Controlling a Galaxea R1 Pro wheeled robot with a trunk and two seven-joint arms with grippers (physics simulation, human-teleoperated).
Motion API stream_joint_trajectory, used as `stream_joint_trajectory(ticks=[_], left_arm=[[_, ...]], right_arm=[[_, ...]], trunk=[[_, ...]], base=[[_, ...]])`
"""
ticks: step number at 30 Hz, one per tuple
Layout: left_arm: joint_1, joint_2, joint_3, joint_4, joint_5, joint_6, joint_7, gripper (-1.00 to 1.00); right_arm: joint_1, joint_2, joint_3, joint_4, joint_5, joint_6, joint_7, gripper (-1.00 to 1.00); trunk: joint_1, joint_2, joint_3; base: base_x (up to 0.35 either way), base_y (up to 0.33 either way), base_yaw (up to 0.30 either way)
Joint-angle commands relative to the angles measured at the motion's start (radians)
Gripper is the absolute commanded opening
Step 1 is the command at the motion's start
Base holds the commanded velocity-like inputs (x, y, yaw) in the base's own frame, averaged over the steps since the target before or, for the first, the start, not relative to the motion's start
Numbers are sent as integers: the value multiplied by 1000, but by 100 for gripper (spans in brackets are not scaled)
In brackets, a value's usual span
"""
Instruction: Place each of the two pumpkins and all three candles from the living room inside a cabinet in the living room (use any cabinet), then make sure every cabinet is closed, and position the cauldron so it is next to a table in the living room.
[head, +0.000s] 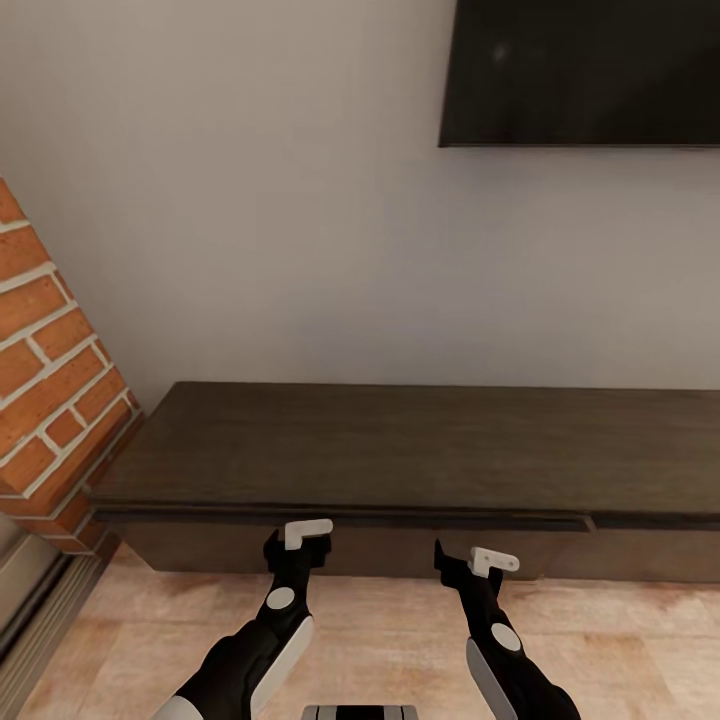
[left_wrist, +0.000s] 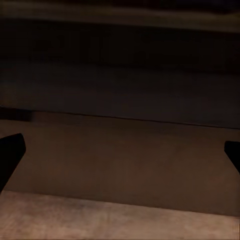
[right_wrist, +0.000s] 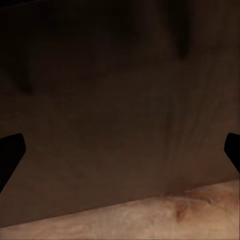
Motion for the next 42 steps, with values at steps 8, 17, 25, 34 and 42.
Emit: stream_joint_trajectory(ticks=[8,17,25,34,42], left_arm=[[-1,1,-4,-1,5,-3,7,100],[-1,0,-4,-1,6,-3,7,100],[-1,0,-4,-1,6,-3,7,100],[-1,0,-2,-10,8,8,5,100],[0,3,7,-67,11,210,5,100]], right_arm=[[-1,-1,5,0,-10,-5,-6,100],[-1,-1,5,0,-10,-5,-6,100],[0,-1,5,0,-10,-5,-6,100],[-2,-1,5,-14,-11,32,-4,100],[-3,-8,0,-214,-29,377,2,100]], trunk=[[0,0,-1],[0,0,-1],[0,0,-1],[0,0,-1],[0,0,-1]], base=[[83,0,0],[-197,0,0],[-265,0,0],[-286,0,0],[-287,0,0]])
